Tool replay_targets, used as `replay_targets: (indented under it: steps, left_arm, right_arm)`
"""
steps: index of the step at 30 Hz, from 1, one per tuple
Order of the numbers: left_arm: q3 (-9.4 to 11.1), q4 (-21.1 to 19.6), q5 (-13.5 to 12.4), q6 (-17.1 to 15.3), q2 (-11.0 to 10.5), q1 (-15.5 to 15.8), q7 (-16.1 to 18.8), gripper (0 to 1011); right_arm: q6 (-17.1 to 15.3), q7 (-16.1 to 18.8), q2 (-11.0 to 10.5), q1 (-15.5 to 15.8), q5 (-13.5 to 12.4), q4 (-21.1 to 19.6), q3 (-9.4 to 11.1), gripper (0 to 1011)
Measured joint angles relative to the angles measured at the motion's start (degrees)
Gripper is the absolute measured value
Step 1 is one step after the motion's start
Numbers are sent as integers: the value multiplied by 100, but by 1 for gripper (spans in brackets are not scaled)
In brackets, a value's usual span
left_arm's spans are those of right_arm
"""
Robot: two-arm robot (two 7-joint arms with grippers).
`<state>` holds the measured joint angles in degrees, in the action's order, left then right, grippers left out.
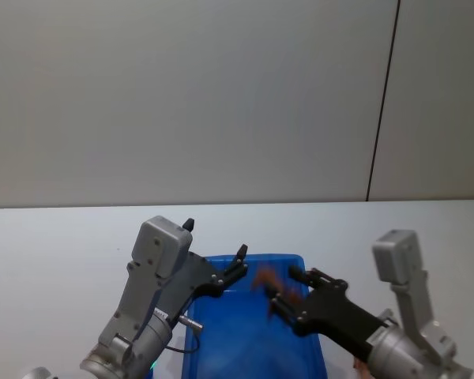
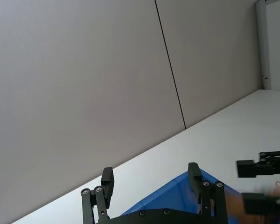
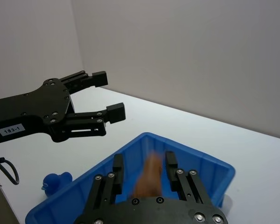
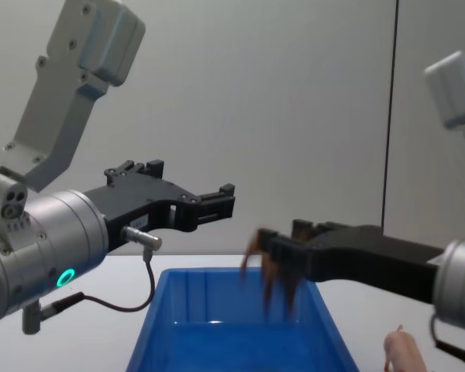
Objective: Pick up the two dolls from the table and place them into the box.
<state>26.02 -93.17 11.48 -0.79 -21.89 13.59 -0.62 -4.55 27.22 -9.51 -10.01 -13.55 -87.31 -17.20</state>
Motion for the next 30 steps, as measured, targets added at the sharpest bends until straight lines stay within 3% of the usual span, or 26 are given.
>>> replay_targets:
  steps: [6,7,17,30]
  left_arm:
    - [0,0,0,0,0,0,0,1001]
    - [0,0,0,0,0,0,0,1001]
    - [0,0,0,0,0,0,0,1001]
    - [0,0,0,0,0,0,0,1001]
  right_arm:
    - [-24,219,190,-303,23,449,-85,691]
    - [-32,226,204,-327,28,472,-92,691]
    - [-201,97,277,-472,99,661,-114,984]
    - [-468,-553,102,-203,207,146,-65,1001]
